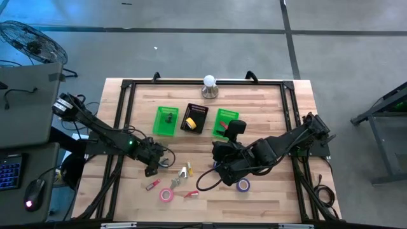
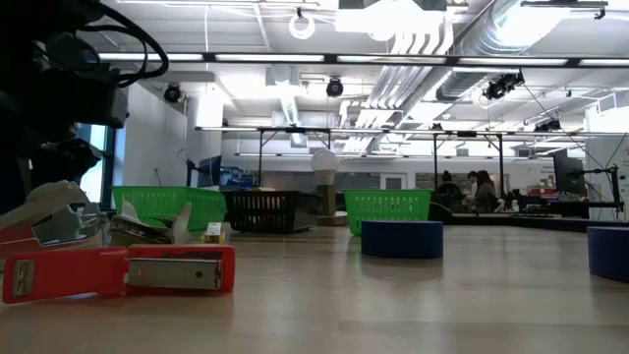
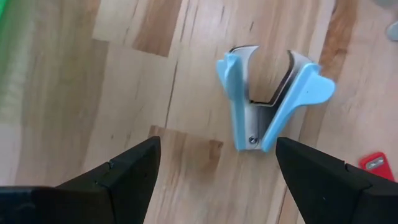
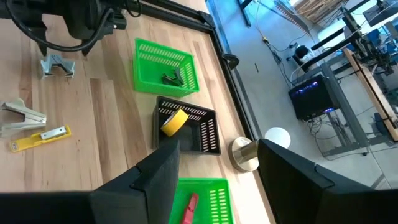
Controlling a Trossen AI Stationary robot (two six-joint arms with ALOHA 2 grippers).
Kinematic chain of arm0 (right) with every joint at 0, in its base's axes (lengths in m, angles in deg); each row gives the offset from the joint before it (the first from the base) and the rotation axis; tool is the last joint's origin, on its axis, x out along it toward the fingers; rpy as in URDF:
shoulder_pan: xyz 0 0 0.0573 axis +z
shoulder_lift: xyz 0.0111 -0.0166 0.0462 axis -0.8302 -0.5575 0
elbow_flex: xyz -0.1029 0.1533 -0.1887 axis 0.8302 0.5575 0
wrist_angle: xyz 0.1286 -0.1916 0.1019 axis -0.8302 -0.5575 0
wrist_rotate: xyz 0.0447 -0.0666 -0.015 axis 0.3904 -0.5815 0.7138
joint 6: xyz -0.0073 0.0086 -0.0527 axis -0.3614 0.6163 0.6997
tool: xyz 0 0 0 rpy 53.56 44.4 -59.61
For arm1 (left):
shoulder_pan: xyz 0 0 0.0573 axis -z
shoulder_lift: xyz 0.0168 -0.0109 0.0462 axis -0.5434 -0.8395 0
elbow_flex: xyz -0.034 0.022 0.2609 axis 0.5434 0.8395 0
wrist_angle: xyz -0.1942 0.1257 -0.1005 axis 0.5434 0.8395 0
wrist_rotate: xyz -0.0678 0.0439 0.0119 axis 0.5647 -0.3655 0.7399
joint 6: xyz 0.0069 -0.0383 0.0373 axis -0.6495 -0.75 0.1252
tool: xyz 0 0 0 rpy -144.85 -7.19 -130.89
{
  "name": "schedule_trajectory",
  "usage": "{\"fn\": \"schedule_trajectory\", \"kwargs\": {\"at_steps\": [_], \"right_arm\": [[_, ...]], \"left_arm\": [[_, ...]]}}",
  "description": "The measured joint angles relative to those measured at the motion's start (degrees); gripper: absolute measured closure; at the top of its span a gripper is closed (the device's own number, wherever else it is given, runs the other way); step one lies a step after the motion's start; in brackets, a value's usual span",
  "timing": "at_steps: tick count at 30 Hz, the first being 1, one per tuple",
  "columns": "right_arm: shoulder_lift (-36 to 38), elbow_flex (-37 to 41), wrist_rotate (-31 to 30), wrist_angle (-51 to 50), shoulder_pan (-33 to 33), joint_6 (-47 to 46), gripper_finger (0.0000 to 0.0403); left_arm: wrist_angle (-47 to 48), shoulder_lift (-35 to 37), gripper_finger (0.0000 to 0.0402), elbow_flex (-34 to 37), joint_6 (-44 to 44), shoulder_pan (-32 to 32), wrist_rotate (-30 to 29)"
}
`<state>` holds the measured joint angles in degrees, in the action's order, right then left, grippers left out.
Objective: Pick and place Stapler, Stapler remover, tape
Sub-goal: Put the light blue staple remover into the left green bin
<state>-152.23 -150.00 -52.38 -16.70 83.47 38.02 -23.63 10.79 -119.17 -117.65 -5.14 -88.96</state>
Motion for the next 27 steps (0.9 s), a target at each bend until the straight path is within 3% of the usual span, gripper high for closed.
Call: {"fn": "schedule_trajectory", "kwargs": {"at_steps": [9, 27], "right_arm": [[0.0, 0.0, 0.13, -0.02, 0.0, 0.0, 0.0195], [0.0, 0.0, 1.41, 0.92, 0.0, -0.08, 0.0195]], "left_arm": [[-5.12, 0.0, 0.0087, 0.18, 1.66, 0.0, 1.06], [-6.18, -1.43, 0.0087, 0.18, 1.87, 0.0, 0.26]]}}
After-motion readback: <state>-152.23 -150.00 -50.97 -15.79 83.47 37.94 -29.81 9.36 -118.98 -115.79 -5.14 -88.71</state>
